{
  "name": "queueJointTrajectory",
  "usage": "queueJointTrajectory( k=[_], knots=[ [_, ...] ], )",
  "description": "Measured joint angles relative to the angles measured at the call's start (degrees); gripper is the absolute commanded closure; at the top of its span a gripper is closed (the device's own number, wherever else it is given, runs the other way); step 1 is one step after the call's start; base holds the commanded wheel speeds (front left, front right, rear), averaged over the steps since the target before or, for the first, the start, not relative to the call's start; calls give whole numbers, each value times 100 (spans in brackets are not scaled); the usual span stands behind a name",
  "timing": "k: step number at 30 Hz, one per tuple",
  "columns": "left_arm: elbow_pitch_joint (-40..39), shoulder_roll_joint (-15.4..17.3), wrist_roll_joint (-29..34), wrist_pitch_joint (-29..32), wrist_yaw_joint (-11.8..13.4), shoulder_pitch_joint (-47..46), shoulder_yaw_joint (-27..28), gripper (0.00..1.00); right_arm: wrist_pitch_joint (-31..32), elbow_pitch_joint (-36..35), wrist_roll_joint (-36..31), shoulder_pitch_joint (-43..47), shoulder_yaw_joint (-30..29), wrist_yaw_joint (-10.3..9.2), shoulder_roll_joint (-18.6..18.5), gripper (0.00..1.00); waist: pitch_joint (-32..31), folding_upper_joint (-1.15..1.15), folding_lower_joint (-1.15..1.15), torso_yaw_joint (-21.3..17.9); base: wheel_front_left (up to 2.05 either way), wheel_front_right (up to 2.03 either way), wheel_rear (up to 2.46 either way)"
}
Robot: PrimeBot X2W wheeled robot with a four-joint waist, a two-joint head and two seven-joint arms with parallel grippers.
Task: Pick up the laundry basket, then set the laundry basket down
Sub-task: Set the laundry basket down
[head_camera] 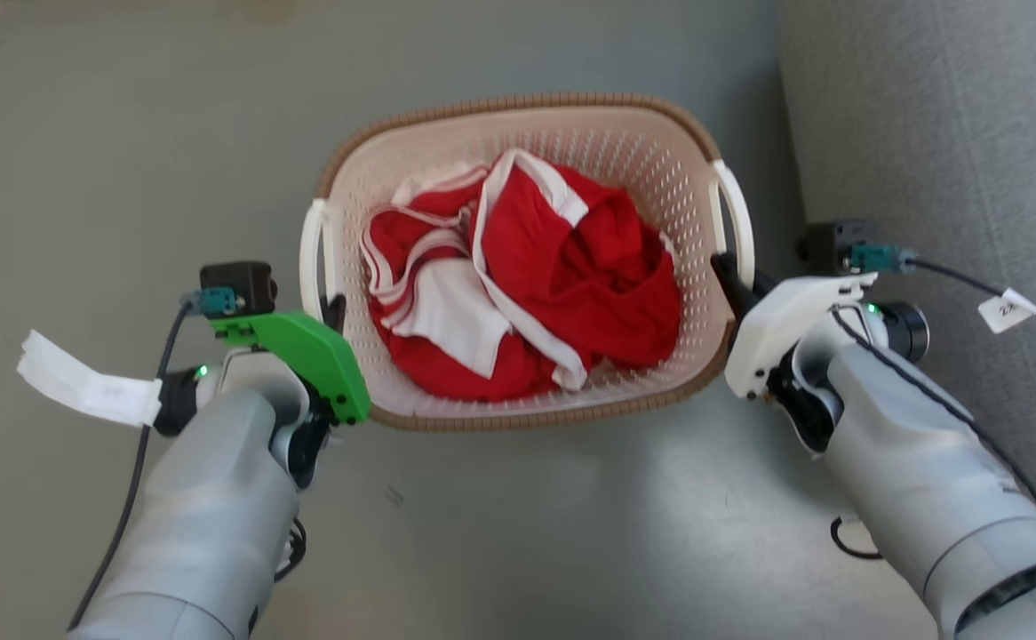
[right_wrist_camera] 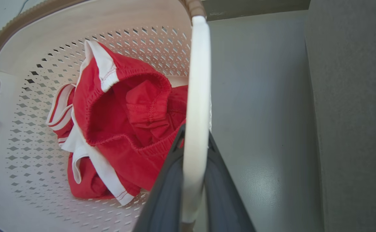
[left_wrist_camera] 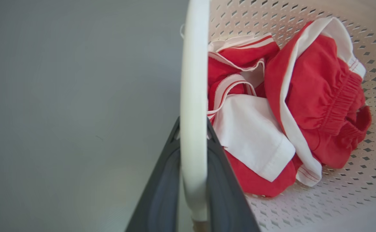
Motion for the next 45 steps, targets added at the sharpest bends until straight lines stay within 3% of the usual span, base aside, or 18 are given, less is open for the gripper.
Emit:
queueJointTrajectory(
  k=[26,45],
  knots=[
    [-69,101,190,-416,197,-1333,65,100,-249,-144,-257,-1403,60,-52,-166,100,2128,0,0,36,0,0,0],
    [104,82,291,-550,221,-1759,41,100,-298,-91,-266,-1768,-34,-88,-172,100,3084,0,0,51,0,0,0]
  ],
)
